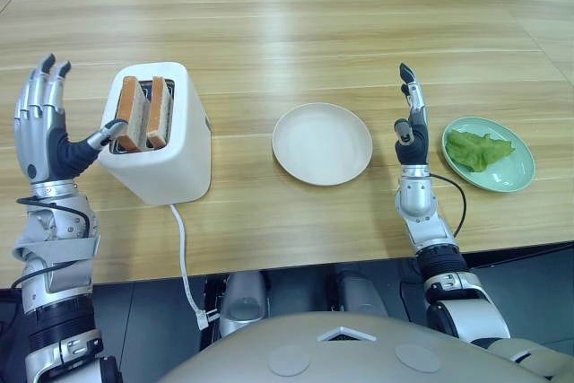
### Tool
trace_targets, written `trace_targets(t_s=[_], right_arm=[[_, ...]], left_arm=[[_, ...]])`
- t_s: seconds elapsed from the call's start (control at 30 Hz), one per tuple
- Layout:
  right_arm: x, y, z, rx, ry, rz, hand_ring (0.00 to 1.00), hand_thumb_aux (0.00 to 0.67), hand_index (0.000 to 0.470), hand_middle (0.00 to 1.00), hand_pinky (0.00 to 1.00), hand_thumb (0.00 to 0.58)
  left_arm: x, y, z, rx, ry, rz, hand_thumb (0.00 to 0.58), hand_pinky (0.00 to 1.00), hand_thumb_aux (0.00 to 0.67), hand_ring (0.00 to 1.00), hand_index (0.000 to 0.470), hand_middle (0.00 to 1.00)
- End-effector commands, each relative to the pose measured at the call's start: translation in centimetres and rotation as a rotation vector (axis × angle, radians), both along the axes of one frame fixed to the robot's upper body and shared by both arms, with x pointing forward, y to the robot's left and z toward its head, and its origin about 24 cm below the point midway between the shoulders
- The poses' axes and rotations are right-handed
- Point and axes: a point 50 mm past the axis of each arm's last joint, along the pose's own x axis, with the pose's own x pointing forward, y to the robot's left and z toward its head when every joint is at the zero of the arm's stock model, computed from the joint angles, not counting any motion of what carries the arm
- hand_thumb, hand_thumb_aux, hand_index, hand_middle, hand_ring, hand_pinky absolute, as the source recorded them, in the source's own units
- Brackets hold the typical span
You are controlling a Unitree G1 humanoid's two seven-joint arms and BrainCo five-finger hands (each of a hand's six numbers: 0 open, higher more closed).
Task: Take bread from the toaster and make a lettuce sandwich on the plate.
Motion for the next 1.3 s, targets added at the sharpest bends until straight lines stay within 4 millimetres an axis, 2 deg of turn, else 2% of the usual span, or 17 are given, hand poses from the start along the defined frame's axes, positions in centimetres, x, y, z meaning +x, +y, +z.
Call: trace_targets(t_s=[0.03, 0.23, 0.43, 0.6, 0.77, 0.8, 0.83, 0.87, 0.9, 0.93, 0.97, 1.07, 1.3], right_arm=[[0.0, -1.0, -0.2, -0.019, 0.014, -0.037, 0.00, 0.000, 0.000, 0.00, 0.00, 0.000], [0.2, -1.7, 0.0, -0.038, 0.013, -0.062, 0.00, 0.000, 0.000, 0.00, 0.00, 0.000], [0.3, -1.9, 0.0, -0.043, 0.012, -0.070, 0.00, 0.000, 0.000, 0.00, 0.00, 0.000], [0.3, -1.9, -0.3, -0.048, 0.021, -0.076, 0.00, 0.000, 0.000, 0.00, 0.00, 0.000], [0.2, -1.4, -0.6, -0.040, 0.027, -0.068, 0.00, 0.000, 0.000, 0.00, 0.00, 0.000], [0.2, -1.4, -0.7, -0.037, 0.030, -0.069, 0.00, 0.000, 0.000, 0.00, 0.00, 0.000], [0.1, -1.4, -0.8, -0.035, 0.032, -0.069, 0.00, 0.000, 0.000, 0.00, 0.00, 0.000], [0.0, -1.3, -0.9, -0.034, 0.035, -0.068, 0.00, 0.000, 0.000, 0.00, 0.00, 0.000], [0.0, -1.3, -1.0, -0.033, 0.037, -0.068, 0.00, 0.000, 0.000, 0.00, 0.00, 0.000], [-0.1, -1.3, -1.1, -0.033, 0.039, -0.068, 0.00, 0.000, 0.000, 0.00, 0.00, 0.000], [-0.1, -1.3, -1.1, -0.032, 0.041, -0.068, 0.00, 0.000, 0.000, 0.00, 0.00, 0.000], [-0.2, -1.2, -1.2, -0.029, 0.044, -0.068, 0.00, 0.000, 0.000, 0.00, 0.00, 0.000], [-0.3, -1.1, -1.5, -0.029, 0.052, -0.069, 0.00, 0.000, 0.000, 0.00, 0.00, 0.000]], left_arm=[[-0.3, 0.5, -2.0, -0.017, 0.112, 0.041, 0.000, 0.00, 0.000, 0.00, 0.000, 0.00], [0.5, -1.1, -3.8, -0.010, 0.251, -0.032, 0.000, 0.00, 0.000, 0.00, 0.000, 0.00], [0.3, -1.2, -4.7, -0.031, 0.324, -0.044, 0.000, 0.00, 0.000, 0.00, 0.000, 0.00], [0.8, -1.9, -4.4, -0.004, 0.330, -0.086, 0.000, 0.00, 0.000, 0.00, 0.000, 0.00], [0.8, -1.5, -4.2, 0.003, 0.328, -0.069, 0.000, 0.00, 0.000, 0.00, 0.000, 0.00], [0.8, -1.4, -4.1, -0.001, 0.322, -0.059, 0.230, 0.00, 0.150, 0.00, 0.103, 0.00], [0.9, -1.2, -3.9, -0.004, 0.316, -0.050, 0.438, 0.00, 0.339, 0.00, 0.233, 0.00], [0.9, -1.1, -3.8, -0.008, 0.311, -0.042, 0.438, 0.00, 0.339, 0.00, 0.233, 0.00], [0.9, -1.0, -3.8, -0.010, 0.308, -0.036, 0.491, 0.00, 0.407, 0.00, 0.280, 0.00], [0.9, -0.9, -3.7, -0.014, 0.306, -0.030, 0.555, 0.00, 0.531, 0.00, 0.364, 0.00], [1.0, -0.7, -3.6, -0.018, 0.303, -0.022, 0.561, 0.00, 0.549, 0.00, 0.377, 0.00], [1.0, -0.4, -3.4, -0.023, 0.294, 0.000, 0.580, 0.00, 0.670, 0.00, 0.460, 0.00], [1.3, 0.6, -2.7, -0.052, 0.267, 0.037, 0.580, 0.00, 0.670, 0.00, 0.460, 0.00]])
